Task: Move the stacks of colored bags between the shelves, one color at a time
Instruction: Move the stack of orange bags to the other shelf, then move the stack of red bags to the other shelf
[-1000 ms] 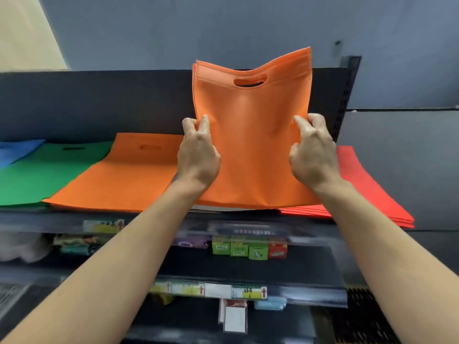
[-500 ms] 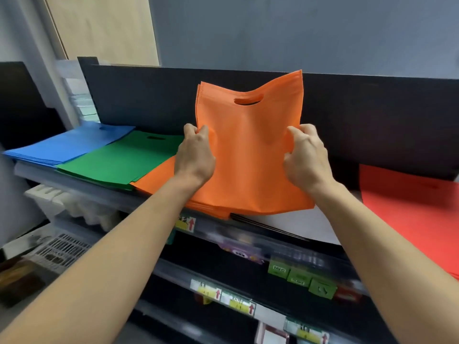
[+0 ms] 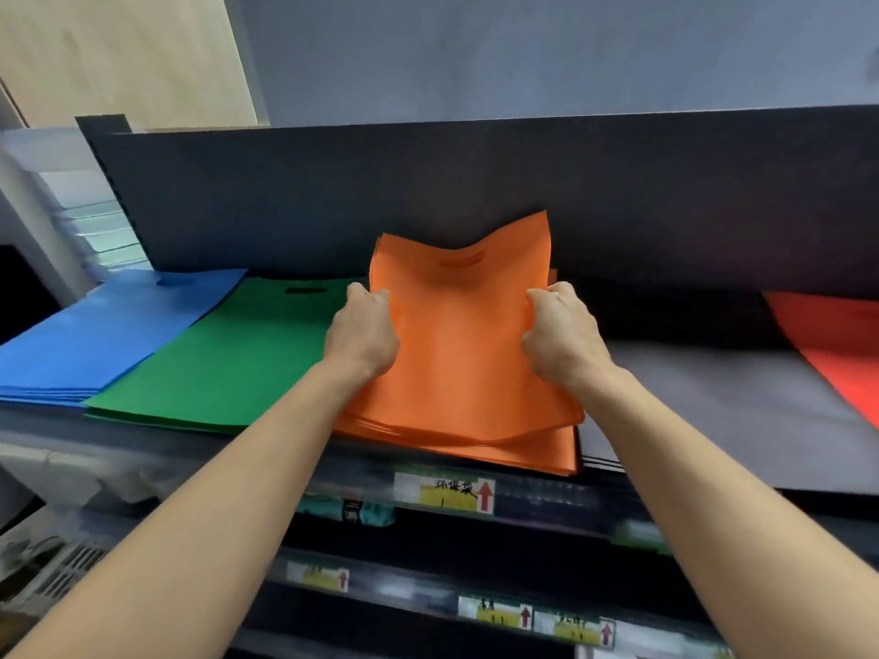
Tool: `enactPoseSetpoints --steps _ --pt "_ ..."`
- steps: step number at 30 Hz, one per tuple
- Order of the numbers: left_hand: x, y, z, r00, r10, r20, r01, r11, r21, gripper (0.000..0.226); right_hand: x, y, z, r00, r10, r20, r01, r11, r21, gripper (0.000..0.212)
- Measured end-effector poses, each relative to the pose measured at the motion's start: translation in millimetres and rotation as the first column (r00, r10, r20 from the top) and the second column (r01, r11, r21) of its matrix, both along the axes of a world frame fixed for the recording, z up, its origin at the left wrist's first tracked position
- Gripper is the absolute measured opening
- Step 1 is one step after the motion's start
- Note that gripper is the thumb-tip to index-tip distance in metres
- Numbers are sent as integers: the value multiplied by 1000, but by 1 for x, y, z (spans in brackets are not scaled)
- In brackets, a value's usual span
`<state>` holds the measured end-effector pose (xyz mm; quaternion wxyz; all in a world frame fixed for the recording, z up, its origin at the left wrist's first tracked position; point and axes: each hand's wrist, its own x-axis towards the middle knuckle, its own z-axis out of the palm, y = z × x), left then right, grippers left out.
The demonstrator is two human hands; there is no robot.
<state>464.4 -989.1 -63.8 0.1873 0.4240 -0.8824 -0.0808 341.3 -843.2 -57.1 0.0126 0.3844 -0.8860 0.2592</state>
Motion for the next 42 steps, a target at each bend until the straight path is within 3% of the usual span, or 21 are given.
enactPoseSetpoints --steps 3,5,8,12,15,19,24,32,38,42 --pt "0 -13 -13 996 -22 81 20 999 31 17 1 -7 -11 998 -54 13 53 996 70 33" --pt "-1 -18 -19 985 -9 170 3 999 39 19 1 -7 -17 996 -83 11 82 991 105 26" --pt "-4 -18 -18 965 16 261 2 998 -67 27 2 -2 -19 991 -121 -53 126 984 124 23" --pt "-30 4 -1 979 -154 132 173 974 -148 32 0 15 -2 970 -129 -206 146 987 66 6" --pt "-57 44 18 925 -377 -46 355 901 -249 36 -6 45 18 919 -165 -358 183 983 19 22" --pt "-94 124 41 713 -666 -219 544 722 -428 38 -16 118 44 808 -290 -513 288 954 -86 32" --pt "-140 244 62 457 -840 -294 657 541 -525 37 -34 234 64 678 -458 -574 446 878 -173 33" --pt "-196 451 83 124 -928 -351 772 312 -553 40 -40 438 77 456 -673 -582 727 659 -192 31" --pt "-206 605 79 -150 -921 -359 846 69 -528 39 -20 577 77 273 -785 -557 891 425 -163 28" --pt "-215 683 76 -271 -897 -350 873 -76 -481 35 -10 648 72 147 -850 -505 957 251 -144 26"
